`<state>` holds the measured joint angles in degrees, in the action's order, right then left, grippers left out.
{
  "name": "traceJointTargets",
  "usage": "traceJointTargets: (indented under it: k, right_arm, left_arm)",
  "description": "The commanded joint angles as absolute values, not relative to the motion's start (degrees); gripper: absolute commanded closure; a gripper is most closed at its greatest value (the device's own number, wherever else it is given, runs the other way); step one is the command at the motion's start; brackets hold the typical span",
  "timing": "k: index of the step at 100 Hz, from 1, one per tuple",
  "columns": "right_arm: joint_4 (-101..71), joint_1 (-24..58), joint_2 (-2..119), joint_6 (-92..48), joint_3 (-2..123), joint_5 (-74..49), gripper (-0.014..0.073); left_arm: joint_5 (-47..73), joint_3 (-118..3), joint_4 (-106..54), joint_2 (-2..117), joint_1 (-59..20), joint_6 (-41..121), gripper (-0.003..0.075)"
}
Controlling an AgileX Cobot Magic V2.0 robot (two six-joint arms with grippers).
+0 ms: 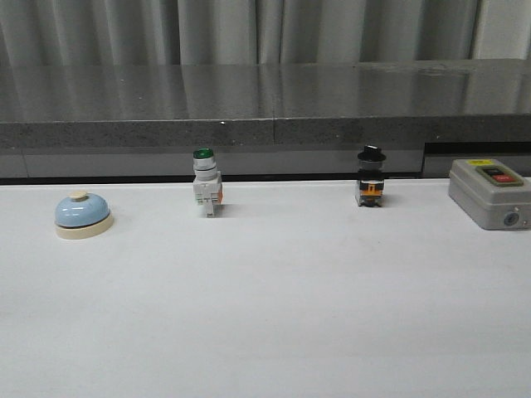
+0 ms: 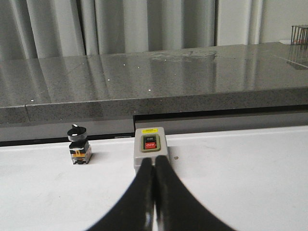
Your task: Place and press bell with both arms
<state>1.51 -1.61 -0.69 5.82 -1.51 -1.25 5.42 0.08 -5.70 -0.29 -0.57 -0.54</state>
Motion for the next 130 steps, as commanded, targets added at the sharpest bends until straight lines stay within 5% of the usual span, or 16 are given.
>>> traceJointTargets:
  k: [1,74,130]
  right_arm:
    - [1.4,-1.8,-1.4,5.8,-0.7,3.7,0.0655]
    - [1.4,-1.8,-1.4,5.8,-0.7,3.7,0.0655]
    - [1.4,-1.8,-1.4,5.8,-0.7,3.7,0.0655]
  left_arm:
    - [1.3,2.6,-5.8,-2.1,-0.4,-0.4,0.0741]
    - [-2.1,1.6,-5.9,-2.1,-0.4,-0.5,0.0741]
    - [14.7,-20.3,-9.4,12.5,-0.4,-0.6,0.0741]
